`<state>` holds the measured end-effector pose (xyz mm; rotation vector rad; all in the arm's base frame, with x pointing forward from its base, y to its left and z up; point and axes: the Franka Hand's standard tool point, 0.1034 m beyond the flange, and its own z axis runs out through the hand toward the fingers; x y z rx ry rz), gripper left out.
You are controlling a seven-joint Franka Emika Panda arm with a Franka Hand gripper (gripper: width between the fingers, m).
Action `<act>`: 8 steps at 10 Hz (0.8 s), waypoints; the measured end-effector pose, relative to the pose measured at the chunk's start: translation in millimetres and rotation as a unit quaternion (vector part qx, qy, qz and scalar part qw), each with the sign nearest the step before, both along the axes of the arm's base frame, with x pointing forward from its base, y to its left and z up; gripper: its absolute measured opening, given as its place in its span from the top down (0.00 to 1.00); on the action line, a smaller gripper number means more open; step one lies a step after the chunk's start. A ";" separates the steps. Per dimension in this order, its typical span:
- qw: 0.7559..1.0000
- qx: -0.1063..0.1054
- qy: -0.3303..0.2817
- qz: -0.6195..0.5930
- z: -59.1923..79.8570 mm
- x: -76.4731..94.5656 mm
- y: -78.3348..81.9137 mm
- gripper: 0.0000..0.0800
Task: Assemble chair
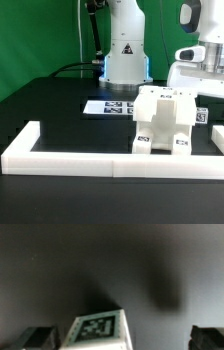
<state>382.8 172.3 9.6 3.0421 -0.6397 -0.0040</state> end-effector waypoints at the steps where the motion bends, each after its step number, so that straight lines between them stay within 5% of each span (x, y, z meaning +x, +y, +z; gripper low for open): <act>1: 1.000 -0.002 0.001 0.000 -2.0 -0.7 -1.3 0.19; 3: 1.000 -0.003 0.001 0.002 -2.4 0.5 -5.4 0.22; 5: 1.000 -0.004 0.000 0.003 -1.7 3.9 -11.7 0.65; 8: 1.000 -0.005 -0.001 0.004 -1.8 4.8 -14.5 0.64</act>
Offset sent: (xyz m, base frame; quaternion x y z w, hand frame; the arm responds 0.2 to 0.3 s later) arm 0.0043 -0.0120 0.0032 -0.0015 -0.0020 -0.0124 0.9999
